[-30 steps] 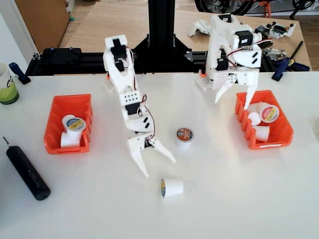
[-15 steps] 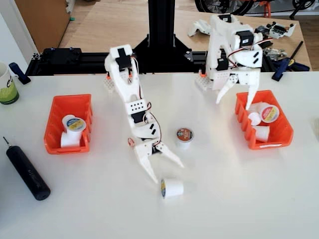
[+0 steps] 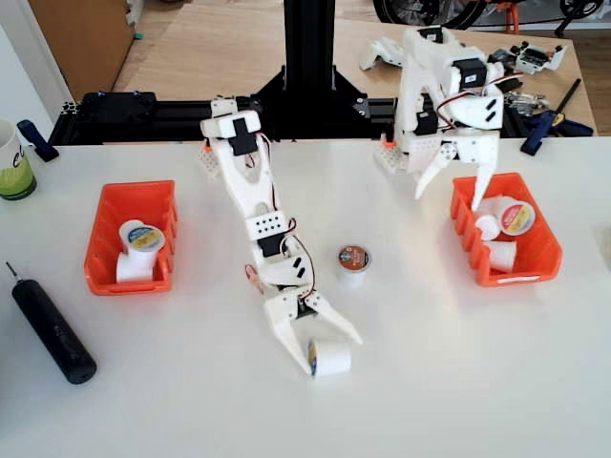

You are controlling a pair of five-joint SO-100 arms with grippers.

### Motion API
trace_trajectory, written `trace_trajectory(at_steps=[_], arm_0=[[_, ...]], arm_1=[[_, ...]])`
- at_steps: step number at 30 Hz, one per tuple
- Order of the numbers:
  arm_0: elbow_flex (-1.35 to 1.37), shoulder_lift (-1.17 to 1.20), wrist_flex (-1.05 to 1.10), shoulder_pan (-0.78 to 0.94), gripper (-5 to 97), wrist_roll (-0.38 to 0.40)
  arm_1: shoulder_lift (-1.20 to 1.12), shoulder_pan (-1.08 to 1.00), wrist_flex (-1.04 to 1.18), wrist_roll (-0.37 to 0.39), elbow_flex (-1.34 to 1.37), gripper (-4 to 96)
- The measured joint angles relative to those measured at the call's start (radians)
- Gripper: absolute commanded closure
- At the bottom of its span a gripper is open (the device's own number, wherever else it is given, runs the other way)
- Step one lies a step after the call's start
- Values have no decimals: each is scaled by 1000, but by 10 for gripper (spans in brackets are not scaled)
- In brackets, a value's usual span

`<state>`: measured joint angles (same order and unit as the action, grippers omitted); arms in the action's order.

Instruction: Sort the coffee pods, blue into left, red into right

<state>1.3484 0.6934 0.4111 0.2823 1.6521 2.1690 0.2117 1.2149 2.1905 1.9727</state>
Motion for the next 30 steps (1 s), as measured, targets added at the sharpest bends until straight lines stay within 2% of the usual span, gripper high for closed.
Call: trace_trajectory(at_steps=[12,19,27,30], arm_0=[[-55,-2,-8,0,547,-12],[-178,-121,-9,0,560,-12],[-206,-135,-11,0,668,-12],[-206,-135,-11,0,673,-12]], arm_1=[[2,0,0,0,9,539],[9,0,0,0,9,540],[9,0,5,0,9,560],[9,0,9,0,9,563]])
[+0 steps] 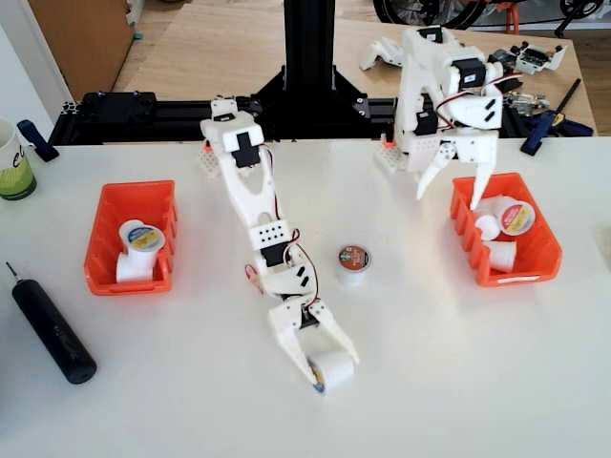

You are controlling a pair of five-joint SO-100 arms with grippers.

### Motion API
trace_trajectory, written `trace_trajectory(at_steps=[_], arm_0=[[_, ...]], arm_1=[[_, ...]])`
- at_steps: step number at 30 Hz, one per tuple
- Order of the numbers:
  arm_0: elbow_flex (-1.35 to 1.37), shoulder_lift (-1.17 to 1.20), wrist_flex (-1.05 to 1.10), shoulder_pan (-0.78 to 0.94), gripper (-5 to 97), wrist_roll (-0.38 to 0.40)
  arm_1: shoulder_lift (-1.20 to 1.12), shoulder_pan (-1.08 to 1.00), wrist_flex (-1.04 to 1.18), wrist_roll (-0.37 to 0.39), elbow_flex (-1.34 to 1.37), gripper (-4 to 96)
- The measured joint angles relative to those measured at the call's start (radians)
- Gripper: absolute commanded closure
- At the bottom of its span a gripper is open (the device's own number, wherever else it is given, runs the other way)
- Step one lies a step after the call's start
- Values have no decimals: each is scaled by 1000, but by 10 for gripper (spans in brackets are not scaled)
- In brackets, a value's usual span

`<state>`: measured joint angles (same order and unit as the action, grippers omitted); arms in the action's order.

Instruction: Sort the coffee pods, blue into left, red into right

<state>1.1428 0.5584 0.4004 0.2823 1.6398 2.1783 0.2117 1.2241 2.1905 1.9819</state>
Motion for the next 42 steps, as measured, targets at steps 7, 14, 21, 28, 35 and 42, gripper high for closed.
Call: trace_trajectory(at_steps=[7,14,21,28,35,42], arm_0=[[-3,0,-11,-2,677,3],[-3,0,-11,-2,709,3],[-3,43,-107,-2,702,-37],[-3,405,-729,-2,699,-117],[-3,706,-1296,-52,693,-49],[-3,959,-1718,-176,684,143]], arm_1=[[0,0,3,0,0,576],[0,0,9,2,0,581],[23,0,31,2,0,583],[61,-21,80,-6,0,583],[72,-43,98,-23,8,590],[72,-87,89,-55,18,591]])
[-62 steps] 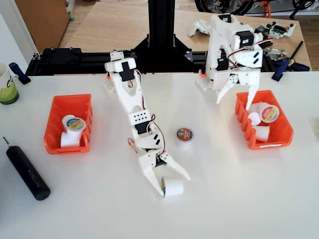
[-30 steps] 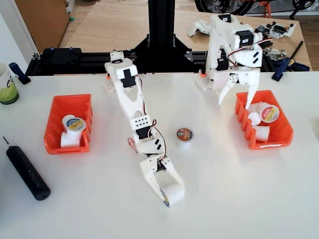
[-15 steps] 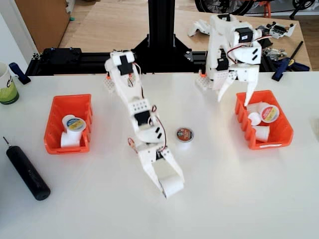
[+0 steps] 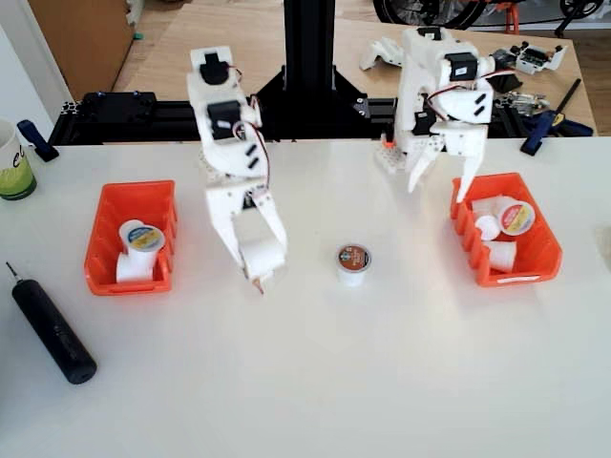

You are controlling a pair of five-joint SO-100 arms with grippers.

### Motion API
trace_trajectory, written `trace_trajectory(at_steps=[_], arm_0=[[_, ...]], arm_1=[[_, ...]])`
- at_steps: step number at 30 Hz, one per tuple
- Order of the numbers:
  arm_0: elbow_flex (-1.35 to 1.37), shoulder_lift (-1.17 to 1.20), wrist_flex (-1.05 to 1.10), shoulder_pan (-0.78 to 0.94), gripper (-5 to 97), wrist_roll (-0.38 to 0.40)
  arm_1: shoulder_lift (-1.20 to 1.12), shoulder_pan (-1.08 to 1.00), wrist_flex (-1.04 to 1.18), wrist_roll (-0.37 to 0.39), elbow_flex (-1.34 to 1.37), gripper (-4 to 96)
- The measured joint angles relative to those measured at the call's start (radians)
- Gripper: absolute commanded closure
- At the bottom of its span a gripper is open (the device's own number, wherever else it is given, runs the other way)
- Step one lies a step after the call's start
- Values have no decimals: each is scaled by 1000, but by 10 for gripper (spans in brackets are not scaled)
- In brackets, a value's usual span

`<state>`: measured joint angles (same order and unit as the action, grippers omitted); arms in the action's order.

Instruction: Sort the coffee pods, blue into left, red into right

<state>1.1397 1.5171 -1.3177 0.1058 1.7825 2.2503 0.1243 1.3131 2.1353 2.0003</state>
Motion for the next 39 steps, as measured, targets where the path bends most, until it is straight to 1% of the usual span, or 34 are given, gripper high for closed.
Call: trace_trajectory(at_steps=[7,14,16,18,20,22,24,29,32,34,38,39], arm_0=[[0,189,-238,-213,684,195],[9,344,-385,-377,687,347],[89,426,-380,-410,689,385],[229,537,-314,-469,697,440],[419,675,-196,-523,699,499],[615,802,-60,-540,699,512],[779,876,61,-571,699,520],[973,910,288,-640,694,543],[1078,911,449,-709,693,597],[1137,911,546,-746,673,646],[1175,911,609,-821,614,716],[1183,911,612,-833,592,721]], arm_1=[[0,-57,-2,-37,0,592],[0,-112,-17,-46,17,594],[0,-118,-40,-55,40,594],[0,-141,-69,-64,63,595],[0,-164,-100,-67,89,595],[0,-172,-130,-67,112,596],[0,-179,-155,-67,123,597],[0,-215,-172,-71,126,597],[2,-261,-172,-98,137,597],[2,-282,-187,-115,155,597],[0,-302,-227,-124,175,599],[2,-310,-235,-124,175,600]])
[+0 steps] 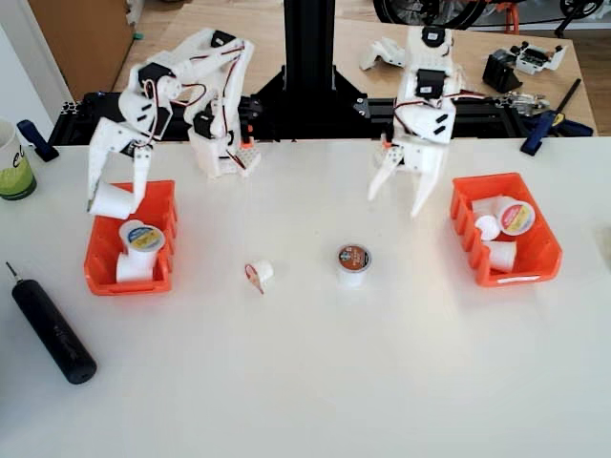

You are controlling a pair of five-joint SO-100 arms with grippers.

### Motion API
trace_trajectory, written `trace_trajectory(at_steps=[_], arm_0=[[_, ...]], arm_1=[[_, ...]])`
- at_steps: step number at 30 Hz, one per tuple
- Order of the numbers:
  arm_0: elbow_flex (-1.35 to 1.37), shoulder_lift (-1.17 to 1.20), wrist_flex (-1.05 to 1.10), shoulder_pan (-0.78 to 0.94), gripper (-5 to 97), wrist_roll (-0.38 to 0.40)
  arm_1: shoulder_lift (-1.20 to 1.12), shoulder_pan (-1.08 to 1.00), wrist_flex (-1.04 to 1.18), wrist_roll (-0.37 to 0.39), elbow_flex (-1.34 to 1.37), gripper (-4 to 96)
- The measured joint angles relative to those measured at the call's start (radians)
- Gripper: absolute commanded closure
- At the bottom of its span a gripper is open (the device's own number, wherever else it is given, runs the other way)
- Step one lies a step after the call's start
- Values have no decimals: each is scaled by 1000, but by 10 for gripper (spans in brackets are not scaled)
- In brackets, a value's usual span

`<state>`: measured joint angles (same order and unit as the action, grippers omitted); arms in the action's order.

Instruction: Sort the coffee pods, blue into left, red into right

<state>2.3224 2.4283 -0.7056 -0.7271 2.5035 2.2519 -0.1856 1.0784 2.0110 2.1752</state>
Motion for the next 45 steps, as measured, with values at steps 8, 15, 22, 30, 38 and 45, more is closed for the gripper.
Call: trace_trajectory(at_steps=[8,15,22,30,38,45], arm_0=[[75,84,-3,-14,576,0],[77,140,-78,-8,623,-17],[51,282,-247,239,632,-304],[32,339,-261,351,699,-413],[253,718,-413,388,746,-356],[339,844,-485,411,749,-319]], arm_1=[[-5,-5,-31,15,2,604],[-5,-20,-31,-11,2,603],[-9,-146,-141,-186,2,721],[-44,-61,-242,-98,2,788],[256,44,-130,221,272,938],[664,46,-110,253,540,939]])
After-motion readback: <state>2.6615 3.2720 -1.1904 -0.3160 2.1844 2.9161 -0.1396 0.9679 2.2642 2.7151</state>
